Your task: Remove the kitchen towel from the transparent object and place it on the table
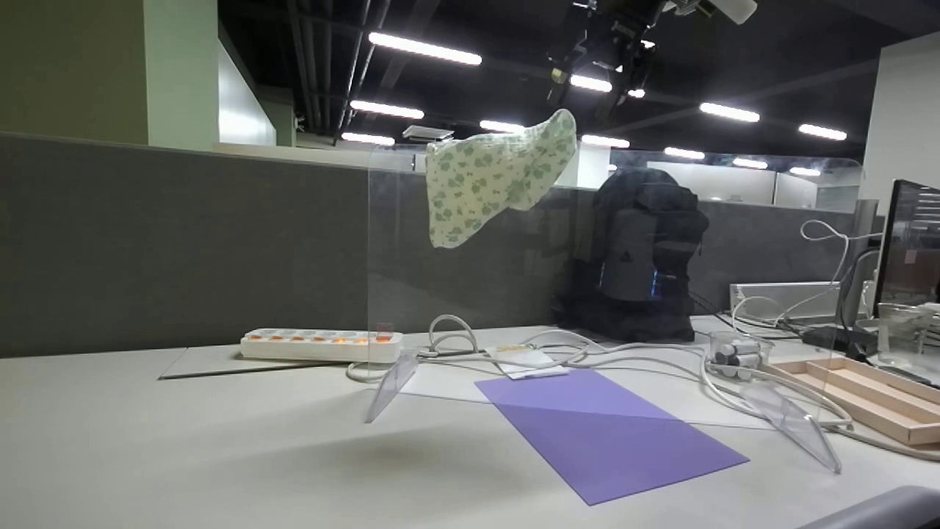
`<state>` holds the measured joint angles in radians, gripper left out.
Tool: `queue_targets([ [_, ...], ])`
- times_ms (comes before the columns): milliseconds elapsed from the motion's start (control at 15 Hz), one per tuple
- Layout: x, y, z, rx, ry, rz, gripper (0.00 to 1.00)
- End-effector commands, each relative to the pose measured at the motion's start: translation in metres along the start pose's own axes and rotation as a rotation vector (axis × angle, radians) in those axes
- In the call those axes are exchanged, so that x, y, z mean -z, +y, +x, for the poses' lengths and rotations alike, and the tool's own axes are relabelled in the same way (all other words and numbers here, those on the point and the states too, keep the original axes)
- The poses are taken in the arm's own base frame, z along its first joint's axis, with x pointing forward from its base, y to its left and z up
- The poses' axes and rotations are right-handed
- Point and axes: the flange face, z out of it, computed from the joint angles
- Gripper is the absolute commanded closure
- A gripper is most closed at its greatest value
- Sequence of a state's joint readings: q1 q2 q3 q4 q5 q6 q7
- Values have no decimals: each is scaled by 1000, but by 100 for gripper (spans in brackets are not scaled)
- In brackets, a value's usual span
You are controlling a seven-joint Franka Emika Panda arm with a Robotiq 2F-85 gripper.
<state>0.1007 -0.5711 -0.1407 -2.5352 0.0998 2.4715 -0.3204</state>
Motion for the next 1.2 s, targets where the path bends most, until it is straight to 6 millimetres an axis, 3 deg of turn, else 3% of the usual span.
queue_targets([
  [0, 2, 1, 13, 59, 15, -14, 0],
  [67, 0, 4, 14, 64, 13, -23, 0],
  [133, -2, 7, 14, 64, 13, -30, 10],
  [200, -4, 10, 14, 61, 14, -35, 26],
  [867, -12, 16, 18, 62, 16, -56, 96],
  [1133, -5, 17, 18, 55, 25, -55, 100],
])
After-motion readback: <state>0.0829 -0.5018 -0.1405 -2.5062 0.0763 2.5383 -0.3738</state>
